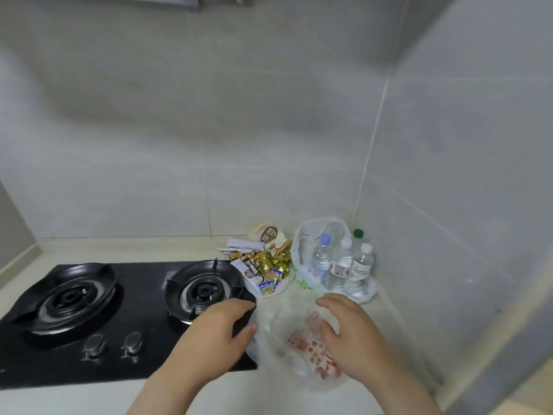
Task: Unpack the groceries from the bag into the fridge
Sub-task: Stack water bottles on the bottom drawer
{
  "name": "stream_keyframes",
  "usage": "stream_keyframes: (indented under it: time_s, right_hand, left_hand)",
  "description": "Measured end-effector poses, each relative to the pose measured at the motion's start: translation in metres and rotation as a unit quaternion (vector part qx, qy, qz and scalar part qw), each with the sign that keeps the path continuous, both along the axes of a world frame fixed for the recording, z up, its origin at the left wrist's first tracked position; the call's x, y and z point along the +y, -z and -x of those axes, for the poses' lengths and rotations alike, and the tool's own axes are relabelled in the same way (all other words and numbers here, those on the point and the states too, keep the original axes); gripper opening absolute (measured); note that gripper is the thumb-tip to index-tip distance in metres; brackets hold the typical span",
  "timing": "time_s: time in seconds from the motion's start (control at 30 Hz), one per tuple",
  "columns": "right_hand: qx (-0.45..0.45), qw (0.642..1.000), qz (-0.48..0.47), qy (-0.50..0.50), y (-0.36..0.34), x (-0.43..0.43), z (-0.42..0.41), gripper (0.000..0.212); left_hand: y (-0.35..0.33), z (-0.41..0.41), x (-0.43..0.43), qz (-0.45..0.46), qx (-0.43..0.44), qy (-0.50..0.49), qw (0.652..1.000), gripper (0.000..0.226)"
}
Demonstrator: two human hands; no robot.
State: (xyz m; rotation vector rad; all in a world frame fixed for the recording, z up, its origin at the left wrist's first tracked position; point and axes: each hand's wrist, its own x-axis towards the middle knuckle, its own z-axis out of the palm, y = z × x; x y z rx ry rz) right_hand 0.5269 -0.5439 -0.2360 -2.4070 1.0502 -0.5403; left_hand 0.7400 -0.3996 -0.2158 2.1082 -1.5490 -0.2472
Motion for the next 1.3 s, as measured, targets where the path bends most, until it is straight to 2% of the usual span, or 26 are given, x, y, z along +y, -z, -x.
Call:
stream_keyframes:
  time_s: [0.37,0.53,0.8,0.93,1.13,1.3]
  right_hand:
    - [0.001,0.999,-0.017,0.041,0.007,-0.107,0.025,0.041]
    - [-0.032,0.997,-0.02,0.066,0.008,-0.144,0.03,0.041]
    - [-0.05,0.99,-0.102,0.086,0.017,-0.19,0.016,0.047]
    - [-0.063,0.985,-0.134,0.094,0.014,-0.214,0.0,0.041]
    - [-0.011,0.978,-0.164,0.126,0.023,-0.256,-0.024,0.06]
    - [0.011,0.978,-0.157,0.141,0.027,-0.281,-0.04,0.049]
  left_hand:
    - [0.014,0.01,-0.129,-0.009,0.015,0.035,0.999,0.044]
    - [0.019,0.013,-0.172,-0.005,0.049,0.046,0.998,0.043]
    - [0.035,0.01,-0.24,-0.029,0.095,0.076,0.992,0.043]
    - [0.039,-0.002,-0.28,-0.03,0.124,0.081,0.988,0.044]
    - [0.057,-0.022,-0.343,-0.021,0.209,0.064,0.976,0.056]
    - [0.071,-0.027,-0.383,-0.041,0.216,0.078,0.972,0.067]
